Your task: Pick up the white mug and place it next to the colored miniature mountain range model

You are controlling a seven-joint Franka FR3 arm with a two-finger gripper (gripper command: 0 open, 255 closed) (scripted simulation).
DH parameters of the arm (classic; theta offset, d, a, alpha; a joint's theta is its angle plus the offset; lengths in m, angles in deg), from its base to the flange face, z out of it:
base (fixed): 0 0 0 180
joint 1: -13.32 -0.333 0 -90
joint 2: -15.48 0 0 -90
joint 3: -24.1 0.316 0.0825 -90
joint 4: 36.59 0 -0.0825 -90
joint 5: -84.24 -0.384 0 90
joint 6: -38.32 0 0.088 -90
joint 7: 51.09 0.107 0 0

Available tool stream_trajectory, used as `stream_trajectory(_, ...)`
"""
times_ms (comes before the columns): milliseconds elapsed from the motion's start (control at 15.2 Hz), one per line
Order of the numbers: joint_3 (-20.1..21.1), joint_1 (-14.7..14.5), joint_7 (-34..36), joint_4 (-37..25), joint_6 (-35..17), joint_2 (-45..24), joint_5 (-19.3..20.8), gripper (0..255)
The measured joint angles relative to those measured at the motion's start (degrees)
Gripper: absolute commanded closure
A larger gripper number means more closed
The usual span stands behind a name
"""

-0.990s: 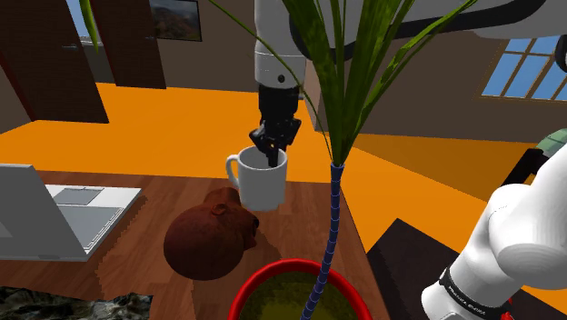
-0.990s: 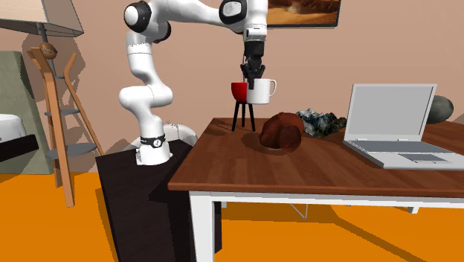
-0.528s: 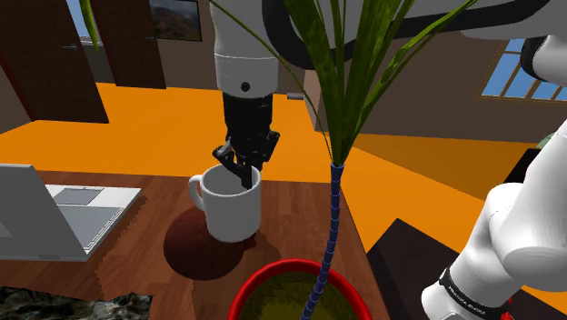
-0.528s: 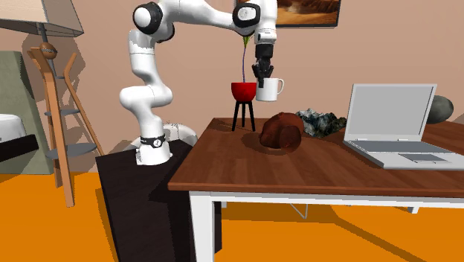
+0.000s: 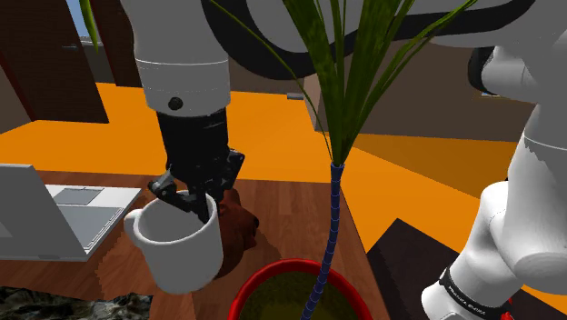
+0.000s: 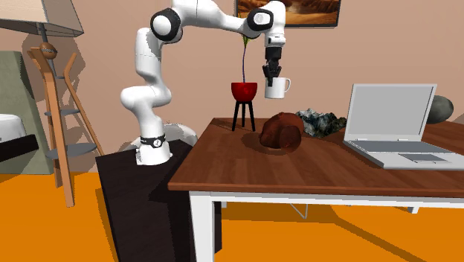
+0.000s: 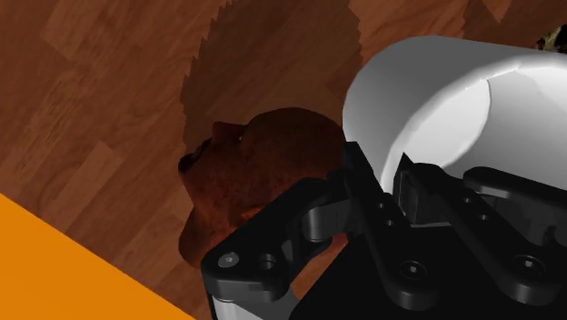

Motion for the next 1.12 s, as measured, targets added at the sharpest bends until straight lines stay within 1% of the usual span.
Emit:
stream_trajectory(198, 0.9, -4.1, 4.4, -6.9, 2.0, -6.0, 3.4, 255)
stream_trajectory(330, 1.0, -4.9, 5.3, -7.3, 1.5, -7.1, 4.1, 255)
stream_trajectory(1122, 0.7, -4.1, 6.0, 2.2, -7.8, -7.0, 4.3, 255)
